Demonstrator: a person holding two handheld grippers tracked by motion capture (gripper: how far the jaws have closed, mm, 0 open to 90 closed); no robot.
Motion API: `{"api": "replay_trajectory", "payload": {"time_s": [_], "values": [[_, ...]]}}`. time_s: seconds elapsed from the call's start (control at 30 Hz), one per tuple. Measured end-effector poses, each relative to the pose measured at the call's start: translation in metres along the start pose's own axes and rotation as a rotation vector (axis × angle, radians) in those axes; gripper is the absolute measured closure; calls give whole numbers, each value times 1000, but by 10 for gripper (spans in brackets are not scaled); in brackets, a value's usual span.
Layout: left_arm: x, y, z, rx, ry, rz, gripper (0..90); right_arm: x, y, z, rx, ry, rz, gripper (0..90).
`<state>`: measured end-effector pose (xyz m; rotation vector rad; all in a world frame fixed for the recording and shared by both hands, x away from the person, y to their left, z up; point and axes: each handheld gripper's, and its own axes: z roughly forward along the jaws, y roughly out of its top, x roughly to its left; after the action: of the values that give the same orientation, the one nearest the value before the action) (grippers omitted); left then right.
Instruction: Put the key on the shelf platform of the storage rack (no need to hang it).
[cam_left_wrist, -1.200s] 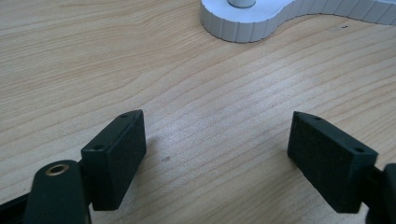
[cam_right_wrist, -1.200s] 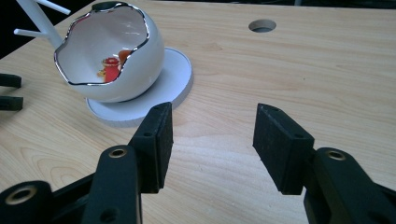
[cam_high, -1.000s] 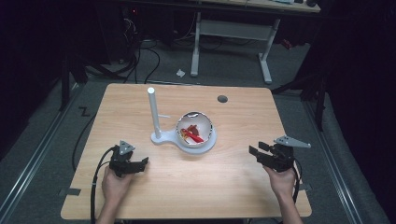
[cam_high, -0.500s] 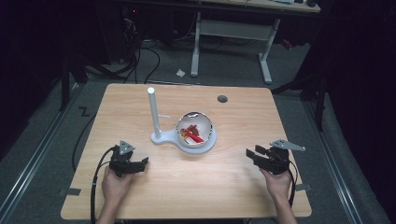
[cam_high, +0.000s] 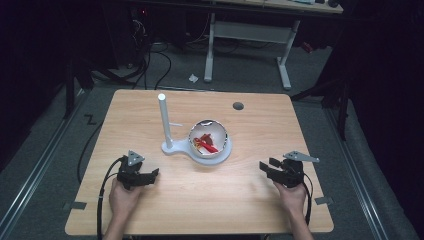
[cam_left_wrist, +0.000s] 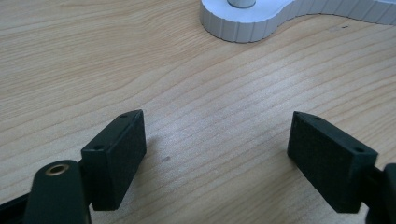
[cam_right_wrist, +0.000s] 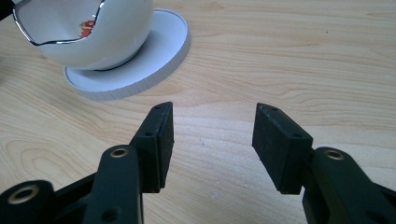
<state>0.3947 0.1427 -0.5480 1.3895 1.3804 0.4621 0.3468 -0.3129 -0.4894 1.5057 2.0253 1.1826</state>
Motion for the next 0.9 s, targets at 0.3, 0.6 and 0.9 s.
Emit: {"api": "replay_trajectory", "payload": {"time_s": [0.3,0.6,0.9], "values": [[0,0,0,-1,0,-1,199,1,-5,15,20,-7,-5,489],[0,0,0,0,0,0,199,2,-10,26,41,-20,-18,490],[0,0,0,0,0,0,199,4,-16,40,76,-50,-42,487]]}}
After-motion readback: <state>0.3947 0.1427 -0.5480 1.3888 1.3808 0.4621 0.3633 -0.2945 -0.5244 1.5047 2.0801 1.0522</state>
